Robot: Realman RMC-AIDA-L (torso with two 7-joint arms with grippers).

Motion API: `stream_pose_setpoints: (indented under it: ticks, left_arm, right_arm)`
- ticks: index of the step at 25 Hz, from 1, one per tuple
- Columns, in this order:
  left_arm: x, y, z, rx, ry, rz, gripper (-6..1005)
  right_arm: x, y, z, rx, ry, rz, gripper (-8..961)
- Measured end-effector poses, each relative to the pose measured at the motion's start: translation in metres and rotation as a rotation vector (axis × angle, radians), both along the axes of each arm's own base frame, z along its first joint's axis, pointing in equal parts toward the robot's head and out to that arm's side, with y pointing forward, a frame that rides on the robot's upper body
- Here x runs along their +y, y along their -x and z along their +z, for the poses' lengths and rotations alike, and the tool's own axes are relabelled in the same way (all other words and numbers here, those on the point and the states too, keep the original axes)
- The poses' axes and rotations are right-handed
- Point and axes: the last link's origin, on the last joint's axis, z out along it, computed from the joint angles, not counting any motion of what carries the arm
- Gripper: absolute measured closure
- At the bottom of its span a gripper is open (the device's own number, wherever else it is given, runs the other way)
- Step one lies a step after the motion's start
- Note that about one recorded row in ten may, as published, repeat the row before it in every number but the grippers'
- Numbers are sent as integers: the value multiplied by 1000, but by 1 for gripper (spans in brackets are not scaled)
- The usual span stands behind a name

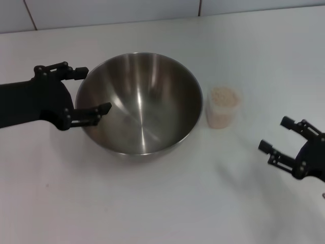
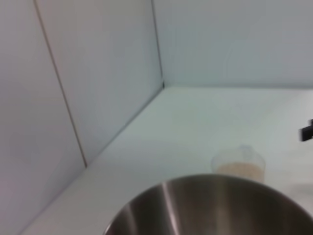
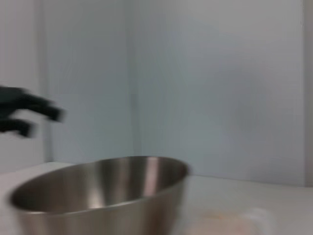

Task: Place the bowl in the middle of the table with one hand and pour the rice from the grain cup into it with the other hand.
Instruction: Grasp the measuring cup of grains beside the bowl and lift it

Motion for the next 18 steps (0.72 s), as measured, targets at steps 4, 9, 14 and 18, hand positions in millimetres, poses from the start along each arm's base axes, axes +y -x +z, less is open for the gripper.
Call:
stream_pose_setpoints:
  ticks: [4, 9, 14, 18]
  left_arm:
    - [-5, 11, -1, -45, -16, -42, 156]
    - [-9, 24, -7, -92, -2, -56, 152]
    - [-10, 30, -10, -102, 8, -34, 152]
    - [-11, 31, -10, -104, 9, -29, 152]
  right_arm:
    - [9, -7, 2, 6, -55, -75, 113]
    - [25, -12, -2, 11, -95, -161, 113]
    - [53, -9, -10, -7, -87, -207, 113]
    - [63, -5, -15, -22, -75, -209, 113]
